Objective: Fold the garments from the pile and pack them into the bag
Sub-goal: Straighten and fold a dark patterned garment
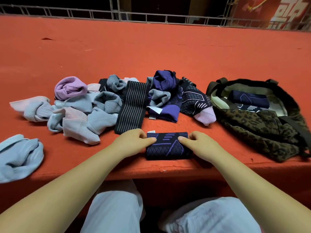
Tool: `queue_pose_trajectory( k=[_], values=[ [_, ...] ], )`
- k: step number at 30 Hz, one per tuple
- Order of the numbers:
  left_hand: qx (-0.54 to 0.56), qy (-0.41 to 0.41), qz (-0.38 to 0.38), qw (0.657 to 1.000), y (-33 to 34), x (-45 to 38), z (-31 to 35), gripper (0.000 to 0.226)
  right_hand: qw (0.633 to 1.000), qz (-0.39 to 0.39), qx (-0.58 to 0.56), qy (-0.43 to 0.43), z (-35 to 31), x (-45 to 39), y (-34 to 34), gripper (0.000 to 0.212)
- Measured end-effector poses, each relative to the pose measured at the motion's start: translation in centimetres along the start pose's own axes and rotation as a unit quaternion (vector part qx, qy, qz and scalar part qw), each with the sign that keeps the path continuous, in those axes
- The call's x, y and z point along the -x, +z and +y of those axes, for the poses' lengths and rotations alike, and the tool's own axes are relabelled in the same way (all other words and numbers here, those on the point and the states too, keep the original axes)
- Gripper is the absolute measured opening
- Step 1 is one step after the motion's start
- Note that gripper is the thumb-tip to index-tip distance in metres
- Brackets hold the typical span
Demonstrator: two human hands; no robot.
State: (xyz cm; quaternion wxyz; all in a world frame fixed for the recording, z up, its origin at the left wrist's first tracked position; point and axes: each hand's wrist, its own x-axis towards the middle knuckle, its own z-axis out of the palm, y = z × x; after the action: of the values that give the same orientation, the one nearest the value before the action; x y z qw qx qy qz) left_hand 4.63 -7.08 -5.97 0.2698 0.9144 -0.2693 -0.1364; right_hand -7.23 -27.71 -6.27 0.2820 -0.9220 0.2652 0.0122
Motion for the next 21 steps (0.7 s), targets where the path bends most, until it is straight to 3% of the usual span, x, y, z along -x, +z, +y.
queue_pose_trajectory(
  k=[3,6,8,10,15,18,21],
  values=[
    [0.005,-0.025,-0.093,0.995,-0.3,-0.2,0.4,0.055,0.999,-0.038,0.017,-0.01,-0.2,-0.5,-0.1,0.057],
    [0.033,-0.028,-0.111,0.993,-0.2,-0.4,0.5,0.049,0.996,-0.067,-0.052,-0.04,-0.1,-0.8,0.2,0.068],
    [0.152,-0.015,-0.1,0.983,0.0,-0.6,0.8,0.037,0.981,-0.067,-0.169,-0.063,-0.1,-0.7,0.5,0.057],
    [0.293,-0.002,-0.106,0.95,0.6,-0.7,1.8,0.022,0.958,-0.037,-0.277,-0.059,0.0,-0.6,0.1,0.053],
    [0.377,0.042,-0.003,0.925,3.2,-1.9,5.8,0.018,0.908,-0.014,-0.42,-0.008,0.6,0.0,-1.9,0.02],
    [0.415,0.086,0.031,0.905,4.6,-2.9,9.0,0.029,0.898,0.046,-0.438,-0.019,2.0,0.4,-3.8,0.01],
    [0.438,0.128,0.042,0.889,5.7,-4.5,12.2,0.038,0.891,0.162,-0.423,-0.018,3.7,0.1,-6.5,0.026]
  ],
)
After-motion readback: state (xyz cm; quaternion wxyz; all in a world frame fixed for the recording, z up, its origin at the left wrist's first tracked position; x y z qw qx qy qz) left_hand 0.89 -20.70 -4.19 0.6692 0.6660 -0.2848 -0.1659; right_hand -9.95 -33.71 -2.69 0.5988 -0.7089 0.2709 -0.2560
